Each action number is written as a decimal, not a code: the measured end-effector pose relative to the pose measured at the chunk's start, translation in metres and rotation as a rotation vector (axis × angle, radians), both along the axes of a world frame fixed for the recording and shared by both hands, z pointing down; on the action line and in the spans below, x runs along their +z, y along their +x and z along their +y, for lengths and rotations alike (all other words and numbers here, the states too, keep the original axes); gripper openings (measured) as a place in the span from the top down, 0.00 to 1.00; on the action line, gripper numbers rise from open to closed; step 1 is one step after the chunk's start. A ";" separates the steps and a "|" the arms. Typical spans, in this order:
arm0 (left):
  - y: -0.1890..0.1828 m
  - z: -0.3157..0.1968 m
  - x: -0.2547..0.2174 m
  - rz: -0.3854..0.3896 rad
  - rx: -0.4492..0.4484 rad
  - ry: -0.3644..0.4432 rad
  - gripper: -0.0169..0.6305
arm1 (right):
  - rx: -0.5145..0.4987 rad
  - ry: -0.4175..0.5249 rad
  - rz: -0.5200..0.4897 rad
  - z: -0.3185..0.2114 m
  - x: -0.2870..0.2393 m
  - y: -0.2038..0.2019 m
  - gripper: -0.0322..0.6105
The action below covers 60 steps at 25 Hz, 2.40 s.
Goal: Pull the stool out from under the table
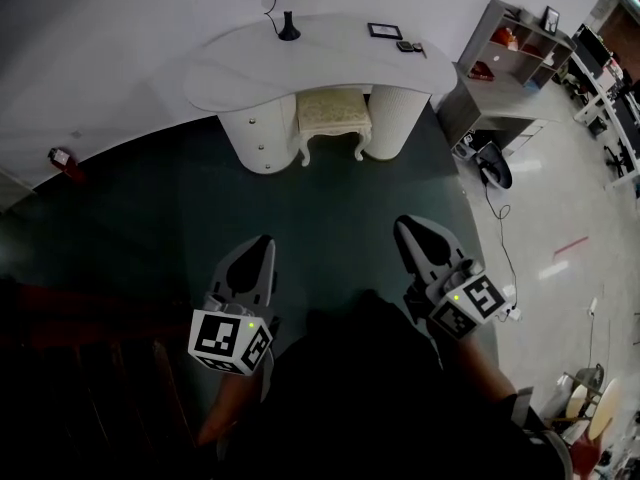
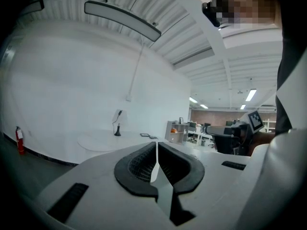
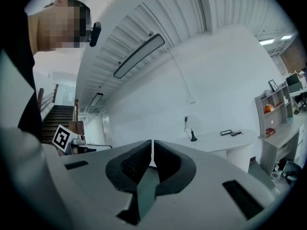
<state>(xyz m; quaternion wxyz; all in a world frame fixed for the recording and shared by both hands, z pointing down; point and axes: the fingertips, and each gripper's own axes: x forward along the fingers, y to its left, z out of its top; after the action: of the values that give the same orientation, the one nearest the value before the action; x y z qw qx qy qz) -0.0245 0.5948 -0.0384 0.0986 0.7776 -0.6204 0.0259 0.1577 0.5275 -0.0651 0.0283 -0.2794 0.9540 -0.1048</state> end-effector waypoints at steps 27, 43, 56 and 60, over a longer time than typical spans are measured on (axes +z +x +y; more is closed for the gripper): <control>0.058 -0.253 0.010 -0.011 -0.017 -0.078 0.94 | -0.090 -0.080 -0.010 -0.248 0.042 0.046 0.92; 0.033 -0.370 0.047 0.015 0.009 -0.147 0.94 | -0.072 -0.180 0.016 -0.359 0.074 0.012 0.92; -0.029 -0.467 0.093 0.051 -0.005 -0.189 0.94 | -0.083 -0.192 0.131 -0.474 0.111 -0.045 0.92; -0.012 -0.481 0.113 0.045 -0.046 -0.214 0.94 | -0.110 -0.230 0.096 -0.494 0.131 -0.039 0.92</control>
<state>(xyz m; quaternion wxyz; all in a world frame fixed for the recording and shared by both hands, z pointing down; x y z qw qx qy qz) -0.0368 0.1143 0.0746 0.1955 0.7487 -0.6293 0.0721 0.1183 0.0330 0.0661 -0.0553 -0.2328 0.9498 -0.2014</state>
